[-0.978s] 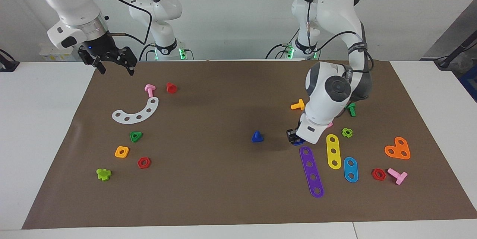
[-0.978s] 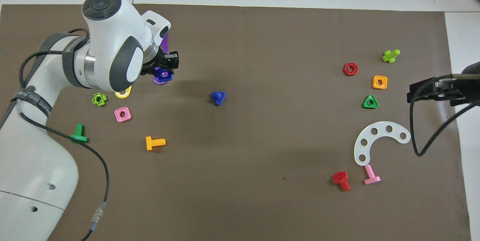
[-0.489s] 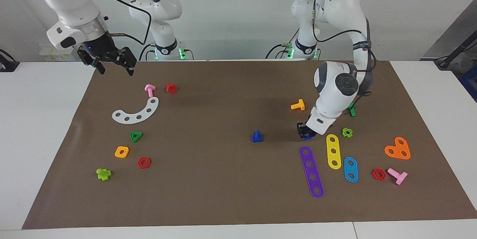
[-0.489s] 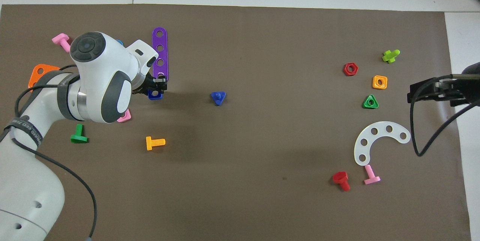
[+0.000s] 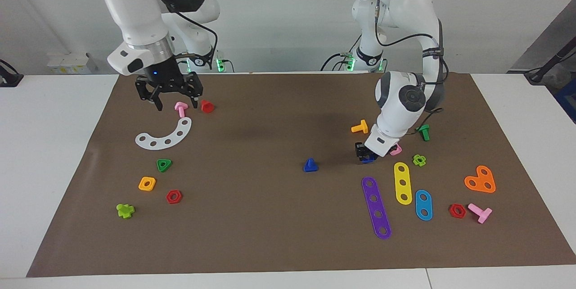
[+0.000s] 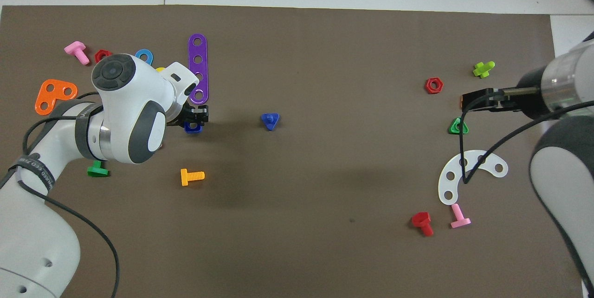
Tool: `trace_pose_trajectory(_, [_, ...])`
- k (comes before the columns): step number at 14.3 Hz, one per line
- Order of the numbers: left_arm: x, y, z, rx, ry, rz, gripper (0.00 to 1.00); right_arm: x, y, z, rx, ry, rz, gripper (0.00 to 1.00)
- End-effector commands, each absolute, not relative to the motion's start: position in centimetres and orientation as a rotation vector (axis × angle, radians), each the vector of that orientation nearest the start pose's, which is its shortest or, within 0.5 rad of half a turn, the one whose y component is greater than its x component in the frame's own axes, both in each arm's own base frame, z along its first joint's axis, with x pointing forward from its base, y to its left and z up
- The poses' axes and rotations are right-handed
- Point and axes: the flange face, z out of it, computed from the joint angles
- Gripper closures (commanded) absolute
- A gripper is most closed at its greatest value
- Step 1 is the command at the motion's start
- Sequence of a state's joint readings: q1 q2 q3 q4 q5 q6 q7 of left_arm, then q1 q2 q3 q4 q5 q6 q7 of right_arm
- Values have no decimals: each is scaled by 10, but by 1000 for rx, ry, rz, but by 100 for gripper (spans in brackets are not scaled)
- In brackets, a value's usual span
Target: Unscrew and place screws in storage area
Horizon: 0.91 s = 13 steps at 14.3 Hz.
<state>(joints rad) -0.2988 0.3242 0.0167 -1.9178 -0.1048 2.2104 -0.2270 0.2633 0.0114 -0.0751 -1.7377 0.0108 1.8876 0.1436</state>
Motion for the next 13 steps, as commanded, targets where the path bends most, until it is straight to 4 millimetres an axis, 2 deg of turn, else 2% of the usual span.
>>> trace_pose_trajectory(1, [583, -177, 329, -3227, -4, 40, 0, 597, 173, 510, -3076, -14, -251, 0])
trace_pose_trajectory(3, [589, -173, 337, -3231, -9, 17, 0, 615, 225, 476, -3053, 129, -275, 0])
trace_pose_trajectory(4, [597, -171, 352, -3235, -17, 3, 0, 624, 249, 469, -3049, 170, -269, 0])
trace_pose_trajectory(5, [604, -163, 366, -3236, -36, 22, 0, 626, 286, 466, -3043, 143, -271, 0])
trace_pose_trajectory(6, [612, -150, 383, -3234, -60, 48, 0, 621, 330, 454, -3049, 107, -248, 0])
trace_pose_trajectory(8, [619, -115, 418, -3235, -87, 69, 0, 636, 372, 426, -3041, 167, -261, 0])
trace_pose_trajectory(9, [618, -92, 433, -3241, -76, 54, 0, 638, 403, 410, -3035, 156, -267, 0])
trace_pose_trajectory(10, [616, -72, 444, -3244, -58, 46, 0, 641, 424, 393, -3028, 143, -281, 0])
trace_pose_trajectory(11, [613, -50, 454, -3244, -63, 53, 0, 643, 428, 377, -3041, 129, -281, 0])
trace_pose_trajectory(13, [604, -25, 475, -3239, -67, 69, 0, 644, 430, 366, -3018, 121, -324, 0])
